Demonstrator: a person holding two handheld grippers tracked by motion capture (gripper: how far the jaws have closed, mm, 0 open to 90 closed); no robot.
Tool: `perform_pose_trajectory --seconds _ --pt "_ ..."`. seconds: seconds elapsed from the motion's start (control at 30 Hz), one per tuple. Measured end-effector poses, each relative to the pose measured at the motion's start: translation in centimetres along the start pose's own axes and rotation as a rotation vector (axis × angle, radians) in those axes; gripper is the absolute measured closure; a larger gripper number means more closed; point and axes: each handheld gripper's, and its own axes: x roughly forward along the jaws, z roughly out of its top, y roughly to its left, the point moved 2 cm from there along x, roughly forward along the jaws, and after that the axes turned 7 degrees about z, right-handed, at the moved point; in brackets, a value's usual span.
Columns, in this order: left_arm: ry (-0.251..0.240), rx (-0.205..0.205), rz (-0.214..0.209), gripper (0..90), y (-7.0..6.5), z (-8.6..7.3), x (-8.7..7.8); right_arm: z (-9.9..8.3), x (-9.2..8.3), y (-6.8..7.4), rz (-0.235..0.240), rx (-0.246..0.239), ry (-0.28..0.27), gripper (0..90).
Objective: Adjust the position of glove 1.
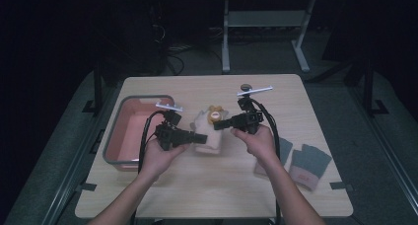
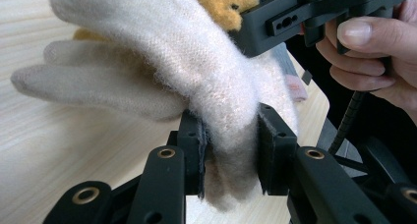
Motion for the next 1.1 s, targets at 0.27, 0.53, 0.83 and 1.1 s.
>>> perform_pose_trajectory --seconds 0.27,0.53,0.83,1.1 --pt "-0.015 -0.002 -0.002 68.2 0.3 0.9 -1.0 1.3 0.1 0.6 0.012 -0.009 0.002 80.1" --pt "-0.033 -0.004 -0.001 68.2 0.8 1.3 -2.4 2.5 0.7 1.5 0.022 -0.030 -0.001 80.3" --pt "-0.054 -0.003 -0.013 68.2 1.8 1.8 -4.0 3.9 1.4 2.6 0.033 -0.041 0.016 80.3" --pt "-0.076 -0.018 -0.005 68.3 2.4 1.9 -5.7 5.1 2.3 3.7 0.045 -0.061 0.023 80.3"
